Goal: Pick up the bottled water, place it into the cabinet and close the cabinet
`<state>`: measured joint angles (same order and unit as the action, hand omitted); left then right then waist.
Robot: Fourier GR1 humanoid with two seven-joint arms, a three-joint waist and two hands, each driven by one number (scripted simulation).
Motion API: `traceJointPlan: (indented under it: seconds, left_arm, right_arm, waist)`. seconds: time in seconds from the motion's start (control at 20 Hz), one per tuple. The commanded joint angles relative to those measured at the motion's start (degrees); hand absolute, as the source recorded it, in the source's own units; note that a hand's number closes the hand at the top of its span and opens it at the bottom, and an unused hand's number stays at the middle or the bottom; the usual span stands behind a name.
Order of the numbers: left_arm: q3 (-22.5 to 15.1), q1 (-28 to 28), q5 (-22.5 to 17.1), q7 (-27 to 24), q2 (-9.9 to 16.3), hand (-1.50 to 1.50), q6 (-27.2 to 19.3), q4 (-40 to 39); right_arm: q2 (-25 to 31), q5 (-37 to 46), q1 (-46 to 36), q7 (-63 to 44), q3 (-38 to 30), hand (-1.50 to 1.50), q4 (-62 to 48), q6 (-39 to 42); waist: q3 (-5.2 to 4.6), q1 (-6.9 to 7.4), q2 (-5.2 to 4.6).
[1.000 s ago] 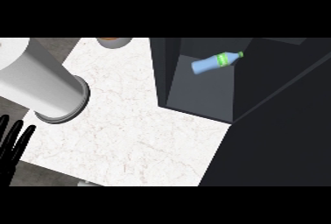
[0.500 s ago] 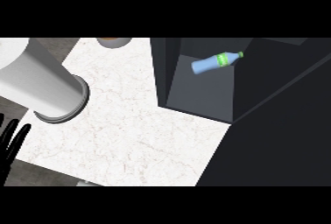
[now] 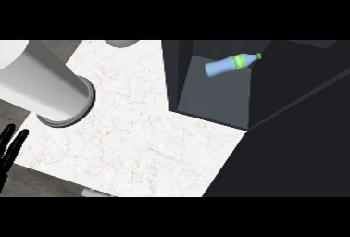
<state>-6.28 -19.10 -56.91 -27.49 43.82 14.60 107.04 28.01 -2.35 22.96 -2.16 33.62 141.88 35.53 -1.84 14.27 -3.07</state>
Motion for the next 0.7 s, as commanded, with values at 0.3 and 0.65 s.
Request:
traceJointPlan:
  seconds: [0.3,0.65]
  left_arm:
    - [0.7,1.1,-0.4,0.0,0.6,-1.50,1.5,-0.5]
    - [1.0,1.3,-0.5,0.2,0.9,-1.50,2.1,-1.4]
  right_arm:
    - [-4.6,-5.9,-0.8,-4.4,4.6,1.50,-3.1,-2.3]
    - [-6.0,-2.6,-6.0,-7.3,-1.2,1.50,-3.8,-4.3]
  waist:
    - [0.32,1.95,-1.72]
    - [0.31,1.81,-1.16]
